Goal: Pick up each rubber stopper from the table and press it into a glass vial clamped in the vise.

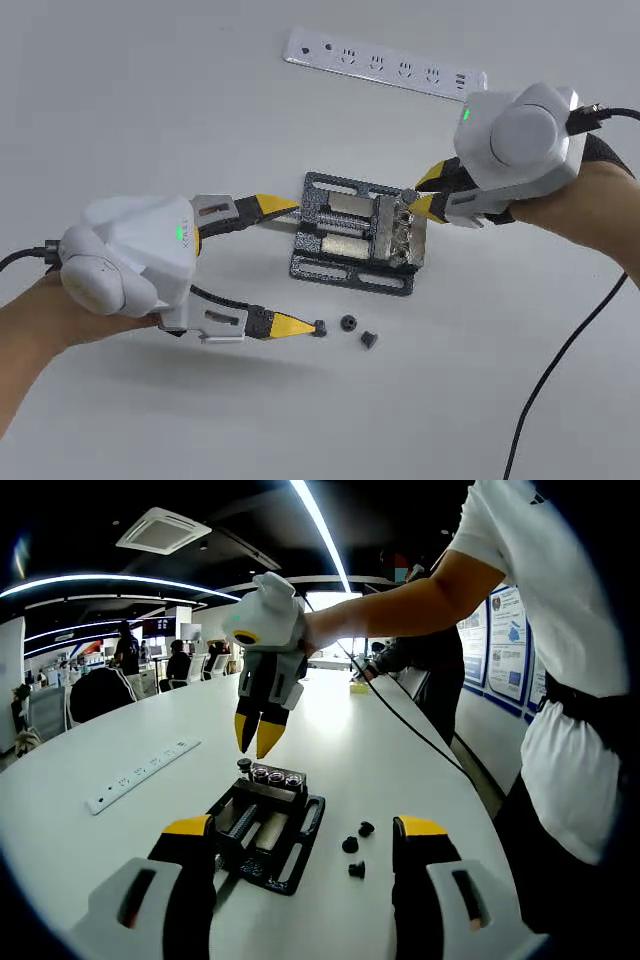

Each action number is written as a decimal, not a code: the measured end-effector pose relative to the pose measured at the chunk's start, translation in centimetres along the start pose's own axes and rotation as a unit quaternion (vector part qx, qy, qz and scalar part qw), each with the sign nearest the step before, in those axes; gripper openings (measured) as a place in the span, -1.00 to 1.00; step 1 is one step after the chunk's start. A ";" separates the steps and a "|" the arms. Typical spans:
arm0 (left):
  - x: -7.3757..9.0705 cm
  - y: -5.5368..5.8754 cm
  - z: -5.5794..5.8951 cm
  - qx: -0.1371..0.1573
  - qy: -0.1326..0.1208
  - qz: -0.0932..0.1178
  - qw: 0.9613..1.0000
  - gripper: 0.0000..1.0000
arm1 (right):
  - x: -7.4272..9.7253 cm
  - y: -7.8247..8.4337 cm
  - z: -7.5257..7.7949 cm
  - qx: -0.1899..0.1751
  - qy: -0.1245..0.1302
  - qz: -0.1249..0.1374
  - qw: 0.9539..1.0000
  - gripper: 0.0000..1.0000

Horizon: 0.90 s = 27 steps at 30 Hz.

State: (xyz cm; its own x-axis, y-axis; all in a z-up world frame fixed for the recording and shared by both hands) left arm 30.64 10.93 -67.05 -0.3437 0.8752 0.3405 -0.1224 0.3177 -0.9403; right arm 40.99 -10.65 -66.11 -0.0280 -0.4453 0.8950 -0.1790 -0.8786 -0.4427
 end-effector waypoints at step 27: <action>-0.4 0.1 0.2 0.000 -0.003 -0.003 1.000 0.38 | 0.5 1.1 -2.2 -0.018 0.024 0.052 0.998 -0.68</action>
State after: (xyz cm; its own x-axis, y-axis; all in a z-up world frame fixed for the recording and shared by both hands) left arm 30.61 10.60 -67.26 -0.3482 0.8715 0.3454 -0.1245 0.3222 -0.9384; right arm 38.64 -11.53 -66.01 -0.0942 -0.5240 0.8465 -0.2084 -0.8211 -0.5314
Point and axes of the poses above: the centre of the closed fingertips' face, and the gripper's own axes: x roughly backward along the fingers, z roughly to its right, y roughly out of its underside, the point moved 9 cm from there along x, roughly backward along the fingers, and after that the axes turned 5 degrees about -y, right-handed, at the moved point
